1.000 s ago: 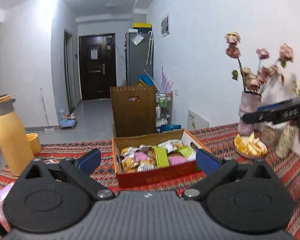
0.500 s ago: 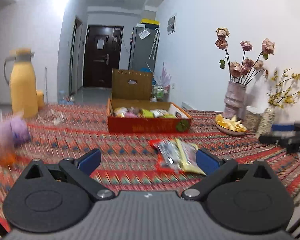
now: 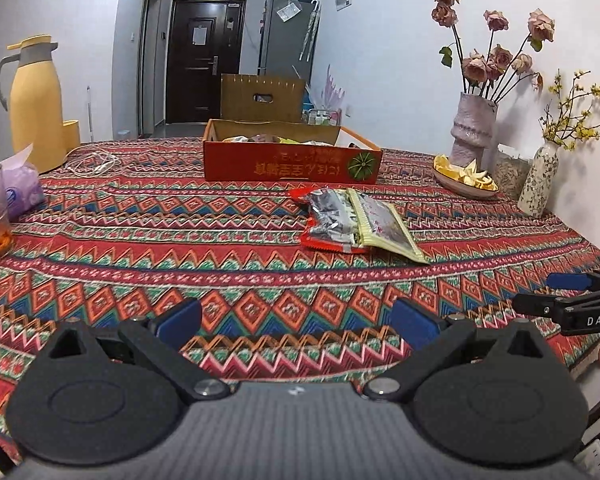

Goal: Organize snacks
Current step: 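Grasp a silver-red packet with the left tool while the right tool grasps a gold-edged packet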

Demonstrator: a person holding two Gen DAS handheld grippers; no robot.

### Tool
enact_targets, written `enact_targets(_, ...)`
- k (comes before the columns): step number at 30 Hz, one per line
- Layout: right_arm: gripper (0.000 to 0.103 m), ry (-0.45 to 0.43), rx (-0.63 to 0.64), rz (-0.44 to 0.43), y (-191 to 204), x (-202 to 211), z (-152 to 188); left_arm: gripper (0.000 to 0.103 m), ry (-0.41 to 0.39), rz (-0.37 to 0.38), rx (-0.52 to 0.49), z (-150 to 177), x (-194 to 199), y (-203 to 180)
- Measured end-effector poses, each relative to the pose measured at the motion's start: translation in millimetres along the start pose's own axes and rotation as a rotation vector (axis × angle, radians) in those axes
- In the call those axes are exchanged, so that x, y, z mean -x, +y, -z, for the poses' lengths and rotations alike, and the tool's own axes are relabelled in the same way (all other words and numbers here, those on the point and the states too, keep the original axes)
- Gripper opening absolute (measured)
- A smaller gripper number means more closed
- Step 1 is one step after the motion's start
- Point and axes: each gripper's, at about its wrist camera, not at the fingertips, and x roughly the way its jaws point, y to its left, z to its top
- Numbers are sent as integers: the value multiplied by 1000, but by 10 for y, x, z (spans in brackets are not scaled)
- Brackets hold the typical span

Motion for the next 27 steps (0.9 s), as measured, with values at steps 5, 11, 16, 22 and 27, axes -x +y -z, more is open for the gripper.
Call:
enact_targets(5,103,8,-8,-36,-115,-171,-136,103,30,-2,14,-66,-184,18)
enact_targets(11,103,91,-31,-41,-120,-634,-435,103,46,-30,41,-196,-476,161)
enact_targets(16,103,117,-41,-70,8,-1196,-823,103,36,-73,48,-387,-785,286)
enact_targets(22,102,153,-76,-26,113,-2014,-1177,103,34,-99,62,-658,-1197,332)
enact_targets(27,99,174,-77,27,-15,-2259,-1193,103,41,-58,25,-850,-1554,127)
